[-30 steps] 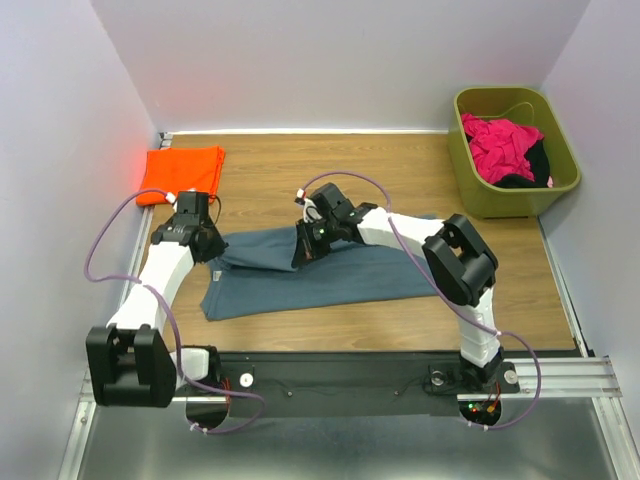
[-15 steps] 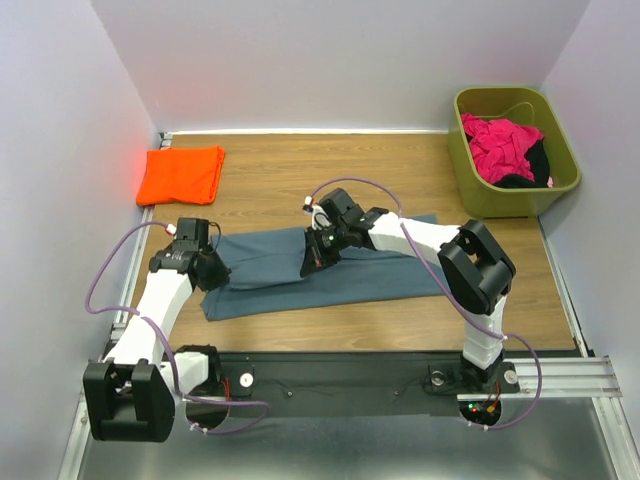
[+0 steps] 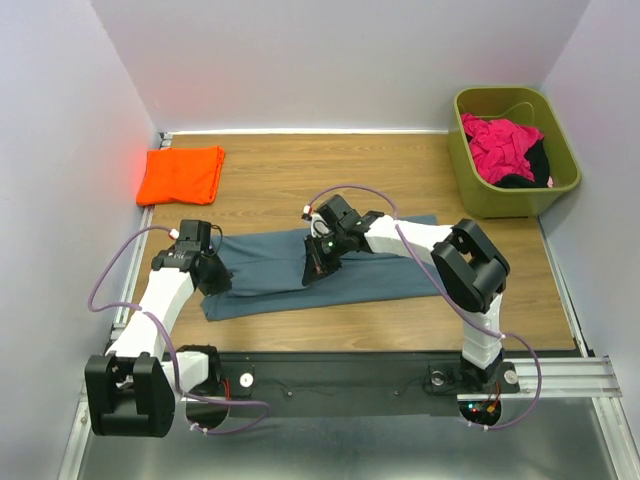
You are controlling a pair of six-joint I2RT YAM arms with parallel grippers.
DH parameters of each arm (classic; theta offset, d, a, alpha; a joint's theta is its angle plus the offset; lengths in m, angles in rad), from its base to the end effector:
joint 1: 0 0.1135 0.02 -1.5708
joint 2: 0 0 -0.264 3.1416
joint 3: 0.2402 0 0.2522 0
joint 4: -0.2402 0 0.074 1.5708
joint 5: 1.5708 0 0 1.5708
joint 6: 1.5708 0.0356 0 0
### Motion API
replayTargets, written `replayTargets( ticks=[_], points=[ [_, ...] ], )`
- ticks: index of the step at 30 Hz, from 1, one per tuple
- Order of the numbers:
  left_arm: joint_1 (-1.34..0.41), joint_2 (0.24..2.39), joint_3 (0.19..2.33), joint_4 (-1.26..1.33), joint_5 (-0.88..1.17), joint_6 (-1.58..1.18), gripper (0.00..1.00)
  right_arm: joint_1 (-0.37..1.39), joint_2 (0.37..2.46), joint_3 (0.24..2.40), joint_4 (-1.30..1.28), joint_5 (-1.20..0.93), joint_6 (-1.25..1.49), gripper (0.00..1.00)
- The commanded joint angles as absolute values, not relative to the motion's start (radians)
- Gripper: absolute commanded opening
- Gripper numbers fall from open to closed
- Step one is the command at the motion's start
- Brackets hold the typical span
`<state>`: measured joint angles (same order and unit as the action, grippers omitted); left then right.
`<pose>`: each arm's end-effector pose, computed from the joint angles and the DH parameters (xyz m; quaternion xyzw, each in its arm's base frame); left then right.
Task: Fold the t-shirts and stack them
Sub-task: Fold the tshirt
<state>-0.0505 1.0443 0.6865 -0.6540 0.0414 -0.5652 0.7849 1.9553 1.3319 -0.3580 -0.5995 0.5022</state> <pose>0.1956 -0.0114 0.2193 -0.2391 0.9308 -0.1025 0.2568 0.2762 0.3043 0.1780 -0.2137 0.8930 0.3925 0.0525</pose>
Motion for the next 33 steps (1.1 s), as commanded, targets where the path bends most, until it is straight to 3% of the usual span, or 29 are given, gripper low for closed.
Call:
replayTargets(
  ticks=[1,4,5,7,8,10,13,18,21,24,28,33],
  points=[
    [-0.049,1.06,0.699,-0.638,0.015,-0.543,0.09,0.792,1.991,1.376,-0.377,-0.578,0.48,0.09],
    [-0.049,1.06,0.695,-0.638,0.029,-0.537,0.2,0.793,2.005,1.404,-0.38,-0.574,0.471,0.26],
    [-0.049,1.051,0.693,-0.643,0.037,-0.531,0.38,0.792,2.003,1.411,-0.385,-0.569,0.465,0.35],
    [-0.049,1.036,0.698,-0.647,0.037,-0.528,0.61,0.792,1.987,1.414,-0.391,-0.539,0.456,0.4],
    [-0.049,1.029,0.704,-0.653,0.019,-0.528,0.77,0.79,1.956,1.416,-0.4,-0.481,0.442,0.43],
    [-0.048,1.003,0.733,-0.65,-0.047,-0.531,0.86,0.77,1.922,1.416,-0.419,-0.414,0.416,0.5],
    [-0.043,1.029,0.779,-0.615,-0.133,-0.526,0.89,0.695,1.849,1.387,-0.457,-0.321,0.39,0.53],
    [-0.031,1.208,0.854,-0.491,-0.129,-0.506,0.89,0.51,1.755,1.295,-0.485,-0.181,0.35,0.56],
    [-0.031,1.333,0.926,-0.443,-0.14,-0.499,0.81,0.385,1.715,1.247,-0.488,-0.106,0.33,0.56],
    [-0.029,1.46,0.994,-0.42,-0.184,-0.474,0.63,0.254,1.724,1.238,-0.488,-0.095,0.31,0.54],
    [-0.025,1.6,1.041,-0.382,-0.18,-0.46,0.53,0.184,1.779,1.272,-0.486,-0.08,0.31,0.49],
    [-0.021,1.715,1.092,-0.354,-0.178,-0.46,0.48,0.121,1.879,1.313,-0.482,-0.063,0.327,0.46]
  ],
)
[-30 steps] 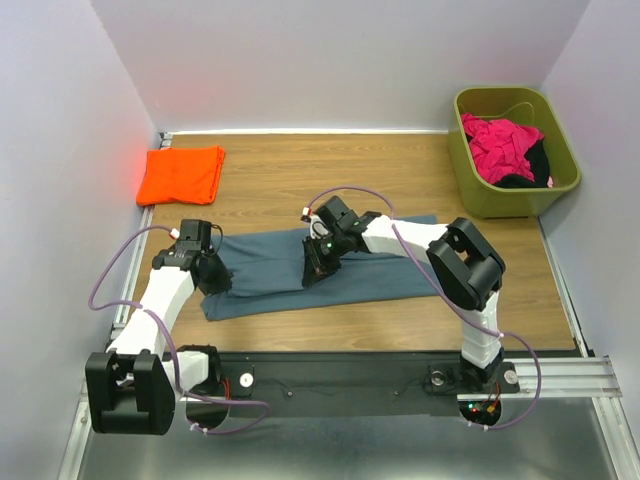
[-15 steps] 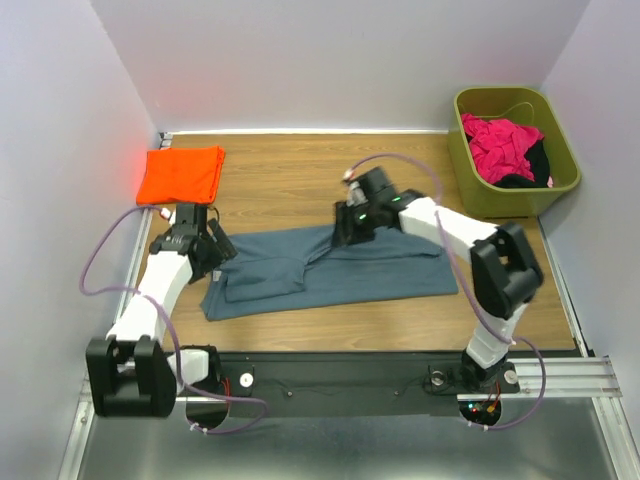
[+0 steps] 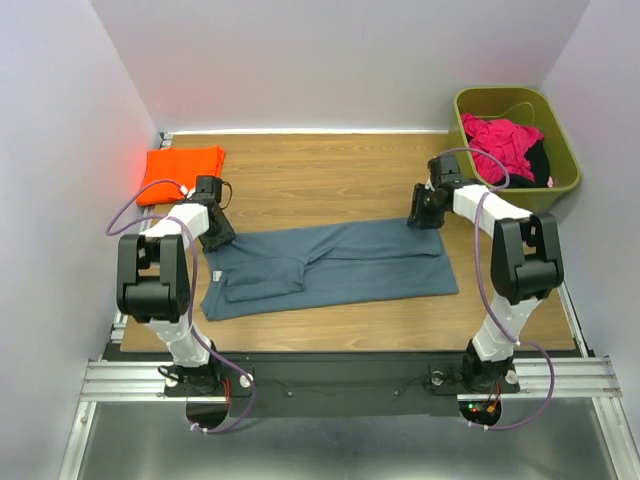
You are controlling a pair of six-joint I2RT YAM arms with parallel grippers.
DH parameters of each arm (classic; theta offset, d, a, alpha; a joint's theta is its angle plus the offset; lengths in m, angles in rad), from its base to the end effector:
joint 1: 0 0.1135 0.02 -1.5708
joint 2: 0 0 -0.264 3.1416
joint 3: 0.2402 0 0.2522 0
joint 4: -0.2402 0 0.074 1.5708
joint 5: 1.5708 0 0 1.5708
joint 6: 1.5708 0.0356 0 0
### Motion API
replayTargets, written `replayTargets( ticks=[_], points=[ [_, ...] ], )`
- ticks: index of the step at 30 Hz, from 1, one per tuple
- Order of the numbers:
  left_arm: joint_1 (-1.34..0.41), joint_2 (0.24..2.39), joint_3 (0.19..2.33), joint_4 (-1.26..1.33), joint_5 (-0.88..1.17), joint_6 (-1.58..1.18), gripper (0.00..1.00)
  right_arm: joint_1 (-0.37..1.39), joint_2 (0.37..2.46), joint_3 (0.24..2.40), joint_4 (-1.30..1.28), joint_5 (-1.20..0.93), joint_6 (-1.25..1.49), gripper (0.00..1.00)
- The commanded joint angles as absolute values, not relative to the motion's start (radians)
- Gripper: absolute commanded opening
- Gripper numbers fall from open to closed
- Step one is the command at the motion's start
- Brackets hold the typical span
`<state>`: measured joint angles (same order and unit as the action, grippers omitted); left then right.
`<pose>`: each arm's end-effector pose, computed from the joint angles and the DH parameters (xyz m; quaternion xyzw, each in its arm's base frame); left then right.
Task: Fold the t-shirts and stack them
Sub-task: Fold the tshirt
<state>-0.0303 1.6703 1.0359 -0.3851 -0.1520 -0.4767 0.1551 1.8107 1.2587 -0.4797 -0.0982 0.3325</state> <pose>0.3363 -0.0048 0.1863 -0.2325 0.9311 0.0027 0.2810 0.3739 0.0620 0.1987 0.0723 0.9601 0.1101 0.2467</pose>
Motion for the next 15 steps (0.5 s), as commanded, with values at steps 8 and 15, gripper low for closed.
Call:
replayTargets(
  ticks=[8,15],
  points=[
    [0.061,1.815,1.14,-0.364,-0.204,-0.462,0.45,0.009,2.0,1.35,-0.474,-0.006,0.319,0.45],
    [0.091,1.793,1.17,-0.351,-0.129,-0.456,0.48,-0.006,1.944,1.376,-0.476,-0.052,0.285,0.46]
  ],
)
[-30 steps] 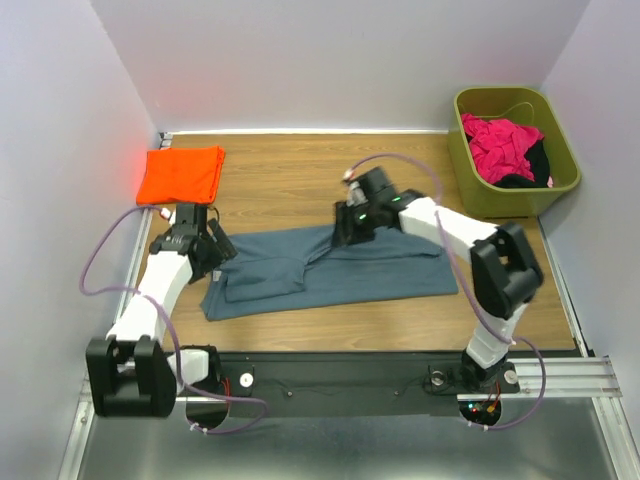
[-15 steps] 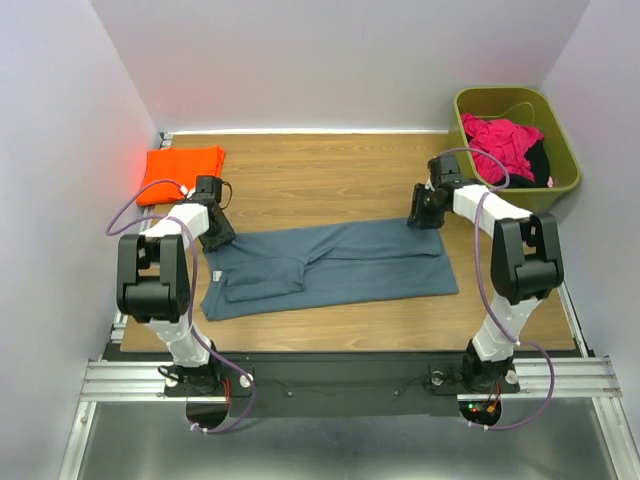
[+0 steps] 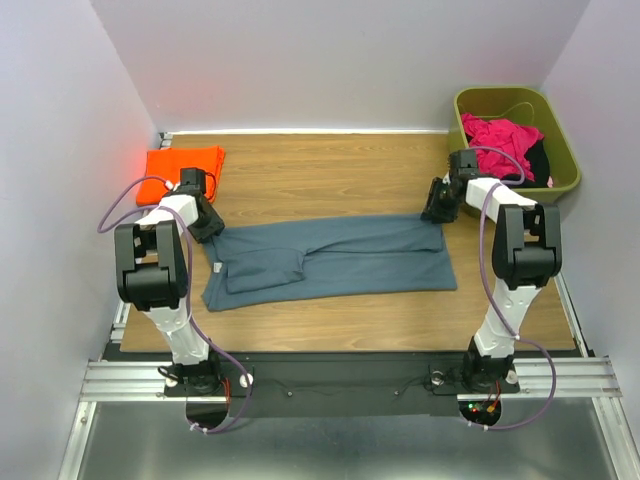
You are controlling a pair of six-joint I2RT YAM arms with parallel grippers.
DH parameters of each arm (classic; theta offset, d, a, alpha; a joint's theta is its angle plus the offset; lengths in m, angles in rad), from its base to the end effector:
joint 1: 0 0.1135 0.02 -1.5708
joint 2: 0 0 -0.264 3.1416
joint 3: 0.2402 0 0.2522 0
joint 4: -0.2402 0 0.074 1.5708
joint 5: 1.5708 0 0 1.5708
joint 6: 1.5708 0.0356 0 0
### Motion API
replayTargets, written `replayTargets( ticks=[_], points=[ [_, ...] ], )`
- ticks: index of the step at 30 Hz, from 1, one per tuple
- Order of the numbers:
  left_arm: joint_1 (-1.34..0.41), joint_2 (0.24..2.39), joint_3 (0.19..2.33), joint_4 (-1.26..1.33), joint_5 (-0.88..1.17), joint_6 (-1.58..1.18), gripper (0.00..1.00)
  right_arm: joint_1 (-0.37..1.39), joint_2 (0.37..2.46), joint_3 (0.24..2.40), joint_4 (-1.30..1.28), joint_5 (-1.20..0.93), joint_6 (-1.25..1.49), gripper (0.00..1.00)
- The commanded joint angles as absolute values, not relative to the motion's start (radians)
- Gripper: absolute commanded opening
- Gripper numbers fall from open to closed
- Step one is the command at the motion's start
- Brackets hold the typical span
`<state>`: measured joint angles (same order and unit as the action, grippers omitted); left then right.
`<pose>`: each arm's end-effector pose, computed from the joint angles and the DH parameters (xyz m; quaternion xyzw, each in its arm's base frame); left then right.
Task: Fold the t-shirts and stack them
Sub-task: Fold the tshirt
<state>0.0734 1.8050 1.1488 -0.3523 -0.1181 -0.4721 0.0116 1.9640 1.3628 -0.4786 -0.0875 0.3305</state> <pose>0.3690 0.0313 0.1759 -0.2741 0.9192 0.0007 0.2827 0.4086 0.0078 0.1717 0.1434 0.9585 0.0831 0.2320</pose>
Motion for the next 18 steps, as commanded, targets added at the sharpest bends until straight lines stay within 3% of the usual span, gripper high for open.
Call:
replayTargets(
  ticks=[1,7,10,15,18],
  points=[
    [0.083,1.78,1.172,-0.35,-0.109,-0.456,0.51,-0.002,1.927,1.374,-0.477,-0.063,0.285,0.46],
    [0.014,1.609,1.171,-0.387,-0.12,-0.457,0.74,0.038,1.758,1.248,-0.479,-0.106,0.342,0.47],
    [-0.038,1.519,1.128,-0.385,-0.121,-0.462,0.74,0.038,1.694,1.18,-0.48,-0.13,0.373,0.47],
    [-0.135,1.477,1.049,-0.376,-0.121,-0.479,0.65,0.038,1.66,1.095,-0.482,-0.152,0.37,0.46],
    [-0.149,1.508,1.003,-0.35,-0.095,-0.491,0.61,0.038,1.674,1.092,-0.48,-0.172,0.371,0.39]
  ],
)
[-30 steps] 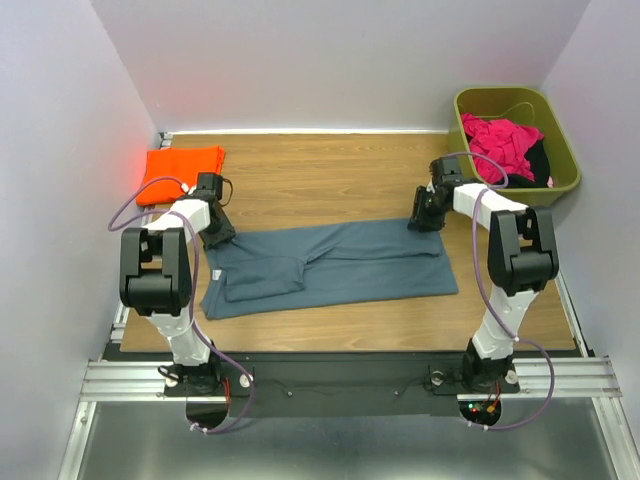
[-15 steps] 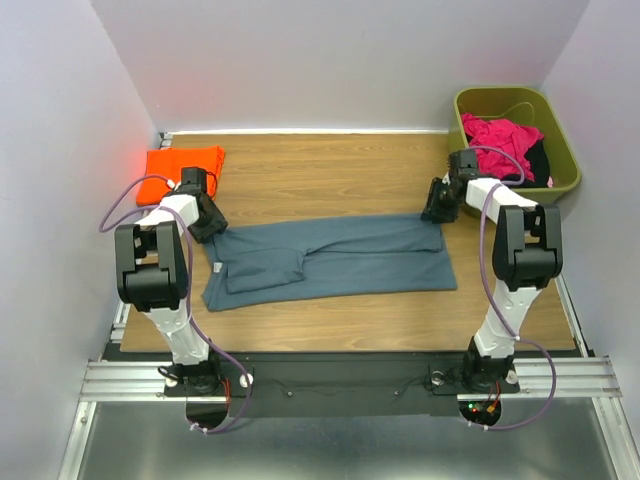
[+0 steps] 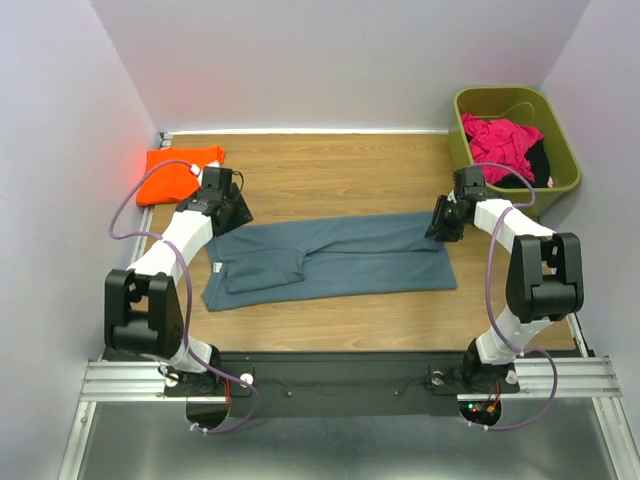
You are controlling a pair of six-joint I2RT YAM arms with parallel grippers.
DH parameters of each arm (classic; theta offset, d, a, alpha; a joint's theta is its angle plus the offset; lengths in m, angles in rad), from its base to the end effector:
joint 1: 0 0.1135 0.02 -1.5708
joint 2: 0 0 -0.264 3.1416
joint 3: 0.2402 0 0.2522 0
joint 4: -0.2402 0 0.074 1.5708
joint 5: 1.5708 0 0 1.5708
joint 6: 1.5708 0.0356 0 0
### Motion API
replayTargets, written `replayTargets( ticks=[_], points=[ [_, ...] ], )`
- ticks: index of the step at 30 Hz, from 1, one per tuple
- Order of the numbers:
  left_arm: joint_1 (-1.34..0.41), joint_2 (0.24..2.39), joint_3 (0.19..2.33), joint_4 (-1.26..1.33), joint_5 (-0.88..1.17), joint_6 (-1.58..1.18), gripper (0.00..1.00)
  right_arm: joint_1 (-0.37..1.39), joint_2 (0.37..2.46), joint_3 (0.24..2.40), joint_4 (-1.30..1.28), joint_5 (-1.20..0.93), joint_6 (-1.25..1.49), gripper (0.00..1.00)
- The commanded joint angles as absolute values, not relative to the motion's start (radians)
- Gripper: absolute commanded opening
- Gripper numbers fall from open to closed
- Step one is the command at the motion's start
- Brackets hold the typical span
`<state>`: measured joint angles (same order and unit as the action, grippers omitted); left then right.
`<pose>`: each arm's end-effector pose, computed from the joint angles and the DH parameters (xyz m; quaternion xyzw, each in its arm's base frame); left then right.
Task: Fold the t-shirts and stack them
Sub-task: Fold the tshirt
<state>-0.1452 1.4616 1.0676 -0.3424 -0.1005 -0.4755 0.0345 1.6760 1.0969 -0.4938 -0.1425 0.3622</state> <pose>0.3187 -0.0430 0.2638 -0.1702 0.8973 -0.0799 0.3994 0.3374 0.0167 0.1962 0.1404 0.9566 0.1161 0.2273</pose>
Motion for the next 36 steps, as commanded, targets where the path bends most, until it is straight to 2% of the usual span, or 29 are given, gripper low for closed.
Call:
replayTargets(
  ticks=[1,5,6,10,18,25,28,31,34,36],
  points=[
    [-0.15,1.517,0.985,-0.342,-0.086,-0.492,0.59,0.038,1.683,1.094,-0.479,-0.176,0.368,0.37],
    [-0.15,1.566,0.956,-0.315,-0.087,-0.494,0.58,0.038,1.723,1.095,-0.468,-0.15,0.365,0.31],
    [-0.149,1.59,0.95,-0.31,-0.09,-0.491,0.57,0.037,1.736,1.089,-0.466,-0.12,0.367,0.27],
    [-0.141,1.647,0.931,-0.31,-0.115,-0.492,0.57,0.037,1.764,1.068,-0.466,-0.006,0.368,0.22],
    [-0.066,1.681,0.91,-0.299,-0.137,-0.469,0.57,0.021,1.758,1.031,-0.471,0.248,0.385,0.21],
    [-0.066,1.701,0.971,-0.314,-0.149,-0.443,0.57,0.023,1.691,1.048,-0.479,0.276,0.382,0.23],
    [-0.066,1.697,0.994,-0.327,-0.147,-0.433,0.6,0.04,1.66,1.057,-0.488,0.25,0.359,0.24],
    [-0.075,1.648,1.011,-0.339,-0.141,-0.434,0.68,0.083,1.628,1.071,-0.508,0.238,0.348,0.25],
    [-0.092,1.56,1.034,-0.37,-0.164,-0.442,0.81,0.193,1.596,1.121,-0.529,0.224,0.344,0.26],
    [-0.098,1.487,1.046,-0.412,-0.186,-0.448,0.84,0.236,1.579,1.146,-0.54,0.193,0.336,0.27]
  ],
)
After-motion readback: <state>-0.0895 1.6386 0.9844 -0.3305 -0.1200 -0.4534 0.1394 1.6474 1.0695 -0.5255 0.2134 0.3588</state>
